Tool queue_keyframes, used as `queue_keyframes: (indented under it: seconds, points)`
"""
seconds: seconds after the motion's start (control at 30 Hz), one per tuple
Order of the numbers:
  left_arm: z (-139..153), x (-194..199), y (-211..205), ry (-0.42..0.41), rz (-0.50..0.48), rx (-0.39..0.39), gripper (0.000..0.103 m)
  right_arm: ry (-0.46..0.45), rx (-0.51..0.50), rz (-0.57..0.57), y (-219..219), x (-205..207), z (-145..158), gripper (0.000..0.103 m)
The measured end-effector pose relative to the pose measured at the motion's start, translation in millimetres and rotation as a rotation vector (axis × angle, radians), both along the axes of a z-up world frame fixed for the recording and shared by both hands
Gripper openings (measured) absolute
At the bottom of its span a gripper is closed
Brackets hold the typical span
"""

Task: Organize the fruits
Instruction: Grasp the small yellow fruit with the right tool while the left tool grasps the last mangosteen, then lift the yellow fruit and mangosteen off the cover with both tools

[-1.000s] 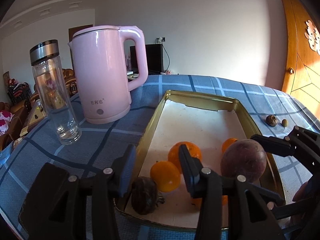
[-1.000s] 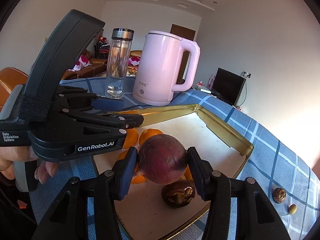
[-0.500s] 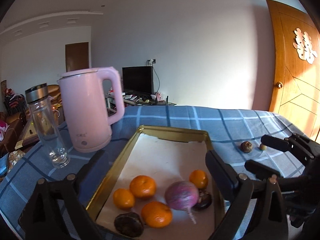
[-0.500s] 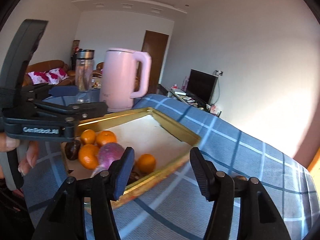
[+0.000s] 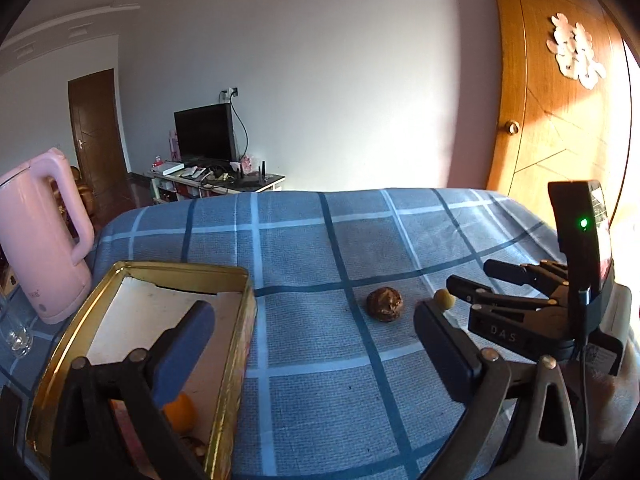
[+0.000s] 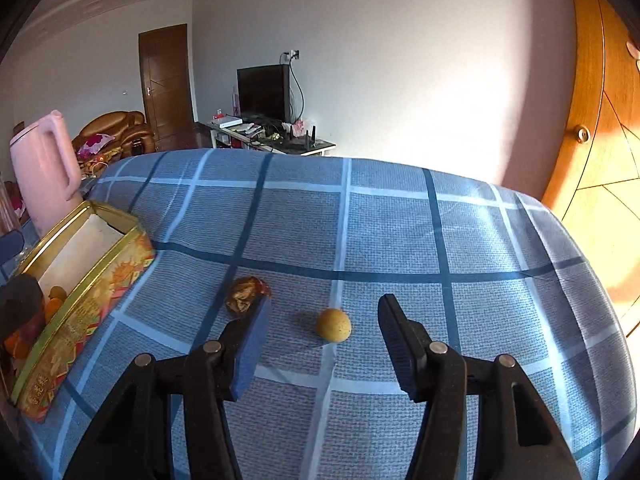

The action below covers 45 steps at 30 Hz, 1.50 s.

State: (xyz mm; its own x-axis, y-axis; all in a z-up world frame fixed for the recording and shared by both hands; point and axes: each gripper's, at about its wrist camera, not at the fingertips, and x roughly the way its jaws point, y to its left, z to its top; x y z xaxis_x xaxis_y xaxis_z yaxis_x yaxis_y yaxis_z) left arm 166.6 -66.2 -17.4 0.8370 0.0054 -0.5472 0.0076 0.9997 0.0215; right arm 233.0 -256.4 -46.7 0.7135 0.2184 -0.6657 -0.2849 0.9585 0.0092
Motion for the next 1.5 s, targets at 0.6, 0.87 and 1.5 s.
queue_keyframes:
  seconds: [0.6, 0.87, 1.5]
  points:
    - [-52.9, 77.5, -27.3, 0.177, 0.019, -0.023, 0.097, 0.135, 0.005, 0.018, -9.4, 34.6, -41.2, 0.028]
    - [-74.4, 110.1, -60.4, 0.29, -0.091, -0.016, 0.068, 0.091, 0.082, -0.078, -49.3, 23.7, -33.2, 0.028]
    - [-80.2, 116.9, -59.4, 0.324, -0.136, -0.066, 0.043, 0.015, 0.11, -0.028, -45.4, 7.3, -22.1, 0.028]
